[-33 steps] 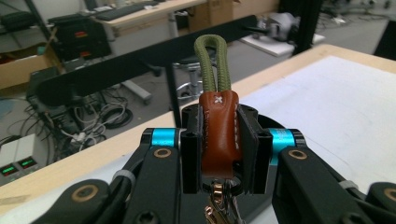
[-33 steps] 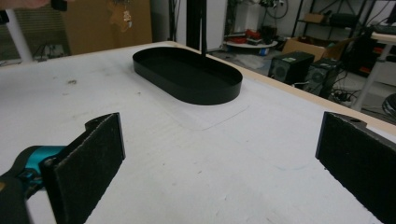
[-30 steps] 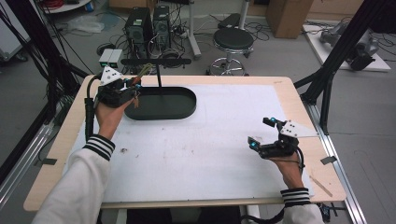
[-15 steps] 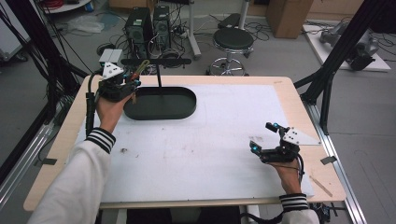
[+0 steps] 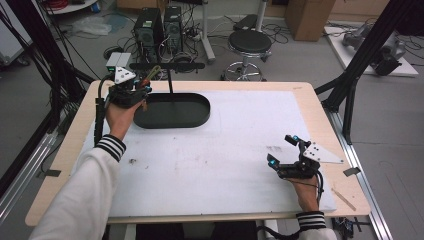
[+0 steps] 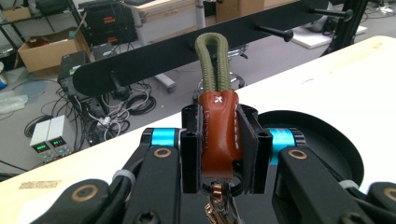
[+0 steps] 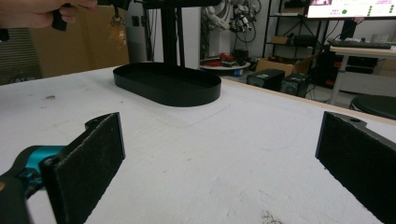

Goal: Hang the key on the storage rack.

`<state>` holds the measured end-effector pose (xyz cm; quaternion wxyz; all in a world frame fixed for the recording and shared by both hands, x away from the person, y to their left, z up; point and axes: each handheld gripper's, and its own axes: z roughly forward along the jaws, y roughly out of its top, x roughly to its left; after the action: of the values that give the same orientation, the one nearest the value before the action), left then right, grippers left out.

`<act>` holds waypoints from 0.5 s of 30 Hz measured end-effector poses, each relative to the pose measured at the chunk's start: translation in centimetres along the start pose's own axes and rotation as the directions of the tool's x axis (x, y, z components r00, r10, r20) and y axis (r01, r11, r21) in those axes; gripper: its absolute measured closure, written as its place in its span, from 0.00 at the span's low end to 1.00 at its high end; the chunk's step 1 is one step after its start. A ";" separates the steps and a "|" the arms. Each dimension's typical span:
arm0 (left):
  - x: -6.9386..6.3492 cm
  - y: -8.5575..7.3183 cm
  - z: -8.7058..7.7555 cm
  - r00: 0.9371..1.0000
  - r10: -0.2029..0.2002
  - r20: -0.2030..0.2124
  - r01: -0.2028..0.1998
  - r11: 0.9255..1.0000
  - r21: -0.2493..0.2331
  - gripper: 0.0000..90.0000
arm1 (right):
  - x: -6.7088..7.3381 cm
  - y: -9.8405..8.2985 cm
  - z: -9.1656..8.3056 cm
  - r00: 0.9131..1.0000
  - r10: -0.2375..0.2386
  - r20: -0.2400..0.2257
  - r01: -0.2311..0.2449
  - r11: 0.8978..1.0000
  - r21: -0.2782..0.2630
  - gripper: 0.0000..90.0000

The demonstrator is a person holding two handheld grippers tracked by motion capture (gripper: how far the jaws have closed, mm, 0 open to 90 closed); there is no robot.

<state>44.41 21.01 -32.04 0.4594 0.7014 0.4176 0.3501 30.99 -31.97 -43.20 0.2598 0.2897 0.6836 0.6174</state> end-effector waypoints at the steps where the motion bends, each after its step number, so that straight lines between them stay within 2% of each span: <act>1: 0.0 0.0 0.1 1.000 0.003 -0.001 -0.003 1.000 0.003 0.81 | 0.0 0.0 0.0 1.000 0.000 0.000 0.000 1.000 0.000 0.00; 6: -0.4 -0.2 0.6 1.000 0.009 0.000 -0.009 1.000 0.018 0.81 | 0.3 -0.6 0.0 1.000 0.002 0.011 -0.002 1.000 -0.015 0.00; 7: -0.4 -0.2 0.6 1.000 0.014 -0.007 -0.014 1.000 0.017 0.81 | 0.3 -0.7 0.0 1.000 -0.014 0.014 0.014 1.000 -0.021 0.00; 15: -0.4 -0.5 1.3 0.999 0.022 -0.032 -0.020 0.999 0.039 0.81 | 0.6 -1.5 0.0 1.000 0.001 0.013 -0.001 1.000 -0.026 0.00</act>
<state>45.22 20.30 -32.98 0.4352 0.7089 0.4243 0.3579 30.48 -31.63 -44.72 0.2680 0.2906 0.6736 0.6245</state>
